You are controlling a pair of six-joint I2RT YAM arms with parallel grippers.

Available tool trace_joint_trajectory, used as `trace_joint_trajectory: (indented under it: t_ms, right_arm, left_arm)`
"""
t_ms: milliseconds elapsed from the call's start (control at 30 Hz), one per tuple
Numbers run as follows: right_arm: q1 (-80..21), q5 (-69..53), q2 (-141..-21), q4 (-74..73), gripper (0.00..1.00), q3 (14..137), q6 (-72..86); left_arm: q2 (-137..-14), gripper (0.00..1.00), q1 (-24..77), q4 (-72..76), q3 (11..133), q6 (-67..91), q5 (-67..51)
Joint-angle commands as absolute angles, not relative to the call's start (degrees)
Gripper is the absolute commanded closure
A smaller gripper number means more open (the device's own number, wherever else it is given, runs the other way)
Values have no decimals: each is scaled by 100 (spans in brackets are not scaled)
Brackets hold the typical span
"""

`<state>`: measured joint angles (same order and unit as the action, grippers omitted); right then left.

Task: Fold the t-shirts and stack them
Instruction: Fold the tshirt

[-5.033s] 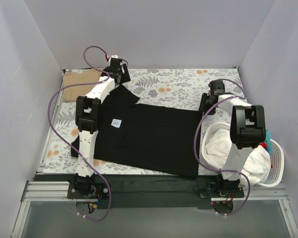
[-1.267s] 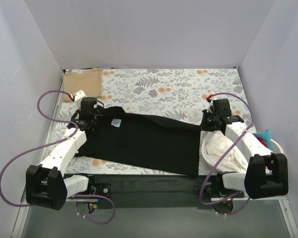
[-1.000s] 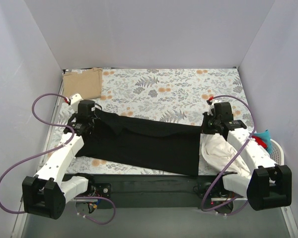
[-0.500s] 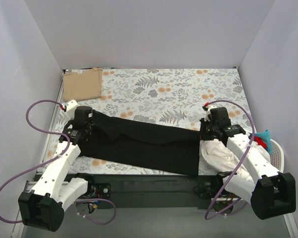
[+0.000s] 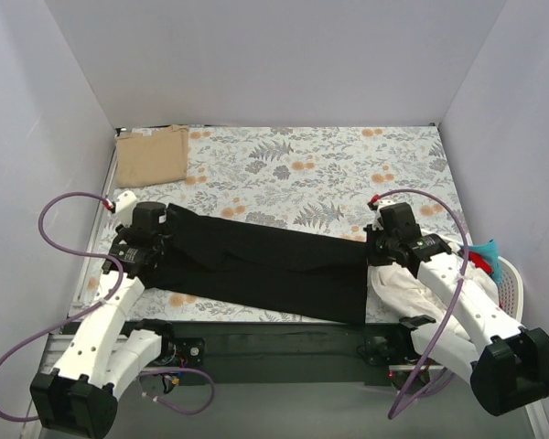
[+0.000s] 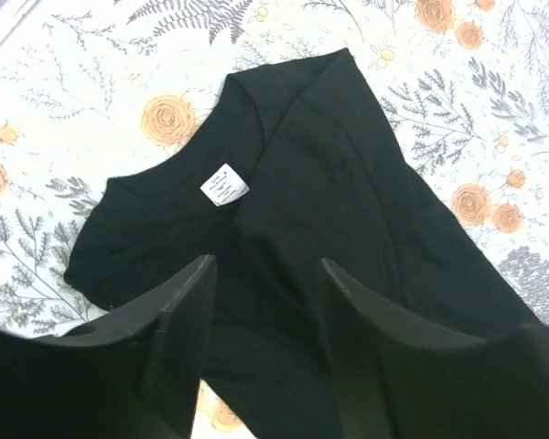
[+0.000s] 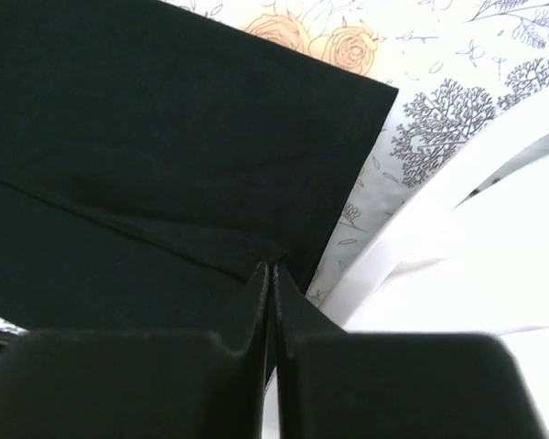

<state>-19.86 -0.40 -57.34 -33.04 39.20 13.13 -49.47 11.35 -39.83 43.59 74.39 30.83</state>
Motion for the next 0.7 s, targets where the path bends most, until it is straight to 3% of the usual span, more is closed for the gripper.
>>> trace_joint_trajectory:
  t_ms: [0,33,100,200,500,667]
  right_arm:
    - [-2179,263,-5459,-3585,89,3999,1529]
    - [-2214,290,-5336,-3682,82,4008,1581]
    - [-2303,325,-5204,-3770,61,4043,1713]
    - [-2320,404,-5010,-3858,51,4095,1767]
    - [-2338,343,-5545,-3867,48,4737,1705]
    - [-2469,141,-5906,-3560,49,4834,1784]
  left_arm:
    - [-4597,43,1134,-4236,4596,7559,3305]
    - [-4544,36,1134,-4280,4658,7567,3296]
    - [-4456,33,1134,-4341,4903,7550,3218]
    - [-4552,32,1134,-4368,5150,7471,3103]
    - [-5755,25,1099,-3421,5440,6857,2400]
    - [-6959,25,476,-2980,5765,6557,1646]
